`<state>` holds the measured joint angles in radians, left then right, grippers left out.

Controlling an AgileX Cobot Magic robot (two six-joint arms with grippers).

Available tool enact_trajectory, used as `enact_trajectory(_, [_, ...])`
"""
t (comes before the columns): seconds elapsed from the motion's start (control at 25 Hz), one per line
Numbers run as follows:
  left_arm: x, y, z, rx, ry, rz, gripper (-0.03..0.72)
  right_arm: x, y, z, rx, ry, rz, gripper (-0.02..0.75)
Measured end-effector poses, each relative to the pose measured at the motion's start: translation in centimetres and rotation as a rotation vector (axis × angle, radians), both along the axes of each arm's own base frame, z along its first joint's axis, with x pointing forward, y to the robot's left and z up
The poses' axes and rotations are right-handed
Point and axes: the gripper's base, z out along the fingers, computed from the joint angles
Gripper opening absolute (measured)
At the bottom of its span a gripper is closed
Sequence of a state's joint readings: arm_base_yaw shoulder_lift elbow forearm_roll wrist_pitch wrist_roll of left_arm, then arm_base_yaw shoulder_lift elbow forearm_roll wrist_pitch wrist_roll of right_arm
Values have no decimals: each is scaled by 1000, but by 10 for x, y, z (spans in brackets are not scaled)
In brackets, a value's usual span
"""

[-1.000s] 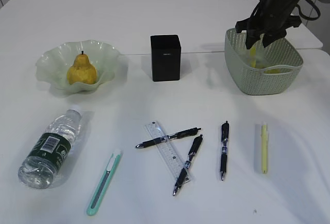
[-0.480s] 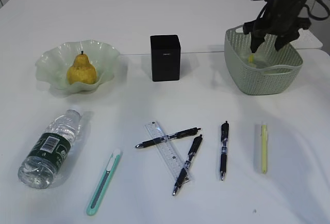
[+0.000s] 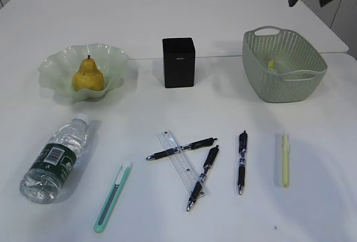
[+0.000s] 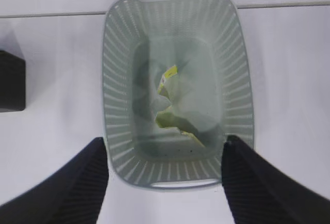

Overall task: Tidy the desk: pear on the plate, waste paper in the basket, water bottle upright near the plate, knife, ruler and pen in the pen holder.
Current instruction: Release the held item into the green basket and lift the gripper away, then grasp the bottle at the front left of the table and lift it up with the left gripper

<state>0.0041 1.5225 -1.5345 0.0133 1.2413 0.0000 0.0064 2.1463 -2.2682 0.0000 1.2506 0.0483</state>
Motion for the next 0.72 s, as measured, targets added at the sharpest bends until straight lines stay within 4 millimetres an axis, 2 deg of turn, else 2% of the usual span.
enact_trajectory(0.16, [0,-2,0,-22,0,-2,607,-19,1,25,23,-34,-13,542])
enact_trajectory(0.44, [0,-10,0,-110,0,-11,593,-51,6,68,82,-113,-4,541])
enact_trajectory(0.6, [0,-10,0,-111,0,-11,592,-63,14,74,175,-106,20,540])
enact_trajectory(0.72, [0,-10,0,-112,0,-11,592,-65,21,71,260,-84,39,540])
